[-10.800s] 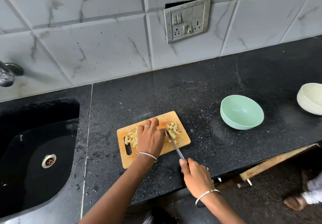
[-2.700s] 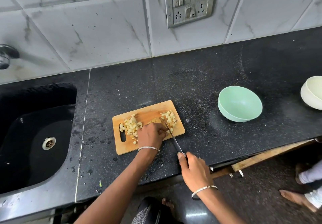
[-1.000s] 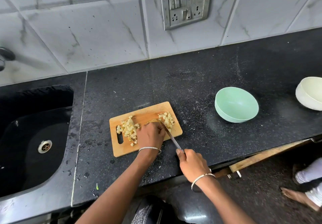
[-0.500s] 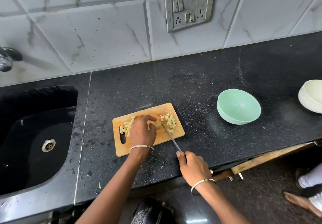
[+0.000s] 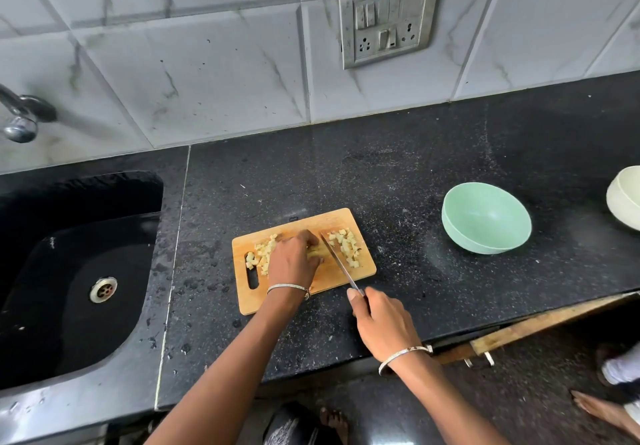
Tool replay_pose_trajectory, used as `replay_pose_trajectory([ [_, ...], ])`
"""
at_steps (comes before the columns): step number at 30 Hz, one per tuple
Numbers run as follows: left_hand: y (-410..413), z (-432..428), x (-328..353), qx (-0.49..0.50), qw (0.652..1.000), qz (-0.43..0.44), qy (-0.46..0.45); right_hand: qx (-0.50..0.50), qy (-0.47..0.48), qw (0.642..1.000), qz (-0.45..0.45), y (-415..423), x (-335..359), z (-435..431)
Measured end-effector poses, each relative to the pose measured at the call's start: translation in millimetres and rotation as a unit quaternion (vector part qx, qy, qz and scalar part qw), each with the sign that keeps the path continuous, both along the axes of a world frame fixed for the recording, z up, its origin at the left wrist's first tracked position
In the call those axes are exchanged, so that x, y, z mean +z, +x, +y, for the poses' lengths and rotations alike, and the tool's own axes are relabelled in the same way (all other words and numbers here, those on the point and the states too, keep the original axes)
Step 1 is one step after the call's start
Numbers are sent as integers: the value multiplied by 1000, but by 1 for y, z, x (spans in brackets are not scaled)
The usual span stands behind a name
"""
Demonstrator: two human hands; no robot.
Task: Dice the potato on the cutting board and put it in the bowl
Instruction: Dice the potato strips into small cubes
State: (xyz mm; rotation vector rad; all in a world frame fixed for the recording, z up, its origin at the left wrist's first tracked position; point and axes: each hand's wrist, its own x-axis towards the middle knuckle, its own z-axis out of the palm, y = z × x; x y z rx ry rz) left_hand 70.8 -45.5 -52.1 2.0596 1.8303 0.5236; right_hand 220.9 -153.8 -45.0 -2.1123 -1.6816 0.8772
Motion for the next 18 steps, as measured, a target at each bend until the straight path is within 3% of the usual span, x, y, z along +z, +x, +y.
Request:
replay_pose_trajectory([
  [18,-10,10,-3,7,997,-58,-44,12,-42,998,-34,-19,3,26],
])
